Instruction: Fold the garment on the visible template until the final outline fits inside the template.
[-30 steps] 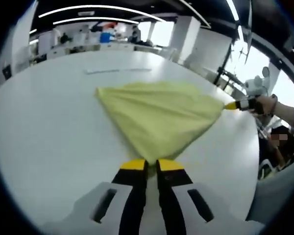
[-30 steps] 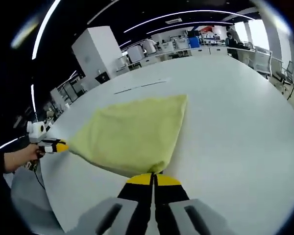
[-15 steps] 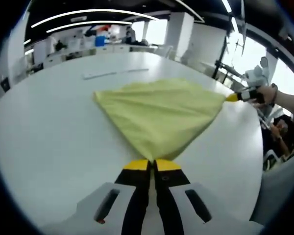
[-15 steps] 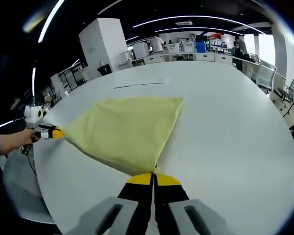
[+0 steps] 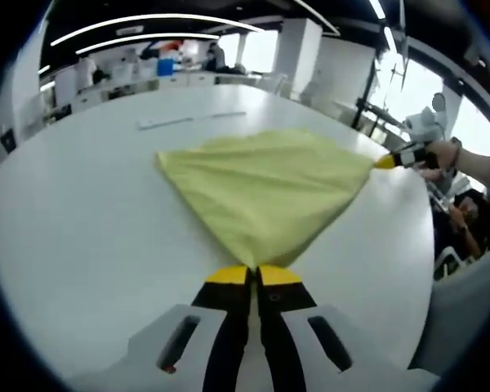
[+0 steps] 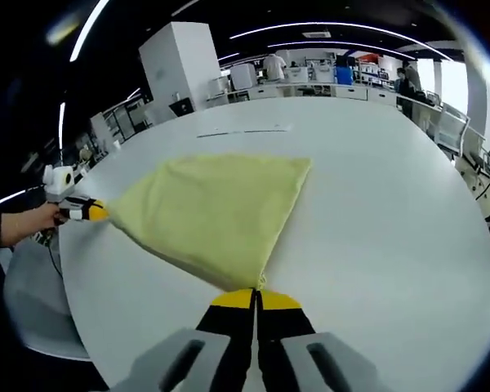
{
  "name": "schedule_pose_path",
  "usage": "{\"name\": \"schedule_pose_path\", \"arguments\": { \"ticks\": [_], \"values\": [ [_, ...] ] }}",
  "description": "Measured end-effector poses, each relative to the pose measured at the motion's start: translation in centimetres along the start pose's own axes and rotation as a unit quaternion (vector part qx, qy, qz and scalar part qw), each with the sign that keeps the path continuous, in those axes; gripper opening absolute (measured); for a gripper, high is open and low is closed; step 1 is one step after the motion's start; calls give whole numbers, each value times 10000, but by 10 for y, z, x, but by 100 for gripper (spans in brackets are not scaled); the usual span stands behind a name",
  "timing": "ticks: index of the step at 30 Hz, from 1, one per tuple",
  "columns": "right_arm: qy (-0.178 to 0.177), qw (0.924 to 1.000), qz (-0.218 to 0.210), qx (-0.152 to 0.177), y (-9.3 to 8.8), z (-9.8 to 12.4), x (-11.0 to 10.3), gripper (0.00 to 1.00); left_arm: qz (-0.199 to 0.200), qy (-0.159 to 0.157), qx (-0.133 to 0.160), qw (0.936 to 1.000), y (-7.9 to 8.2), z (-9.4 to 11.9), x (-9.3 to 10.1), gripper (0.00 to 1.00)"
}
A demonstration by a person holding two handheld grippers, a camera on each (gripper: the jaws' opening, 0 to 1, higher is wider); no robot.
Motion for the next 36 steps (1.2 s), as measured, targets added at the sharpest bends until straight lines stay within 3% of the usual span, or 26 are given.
{"name": "schedule_pose_path", "arguments": {
  "ticks": [26,36],
  "values": [
    [119,9996,188,-151,-22,4,-27,0,-65,98,-128,9998,-32,21,6,0],
    [93,9999,108,-58,-20,4,-28,0,233,118,-42,9997,-35,19,3,2]
  ]
}}
Point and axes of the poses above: the point that each gripper's makers call its tool centre point, and the gripper's own axes: z roughly backward along the fingers, x roughly to its right, y roughly out of its top, the point moved 4 cm from there along z, roughly backward along the fingers, and after that the axes turned 15 degrees about -x, right-handed, at the moved point
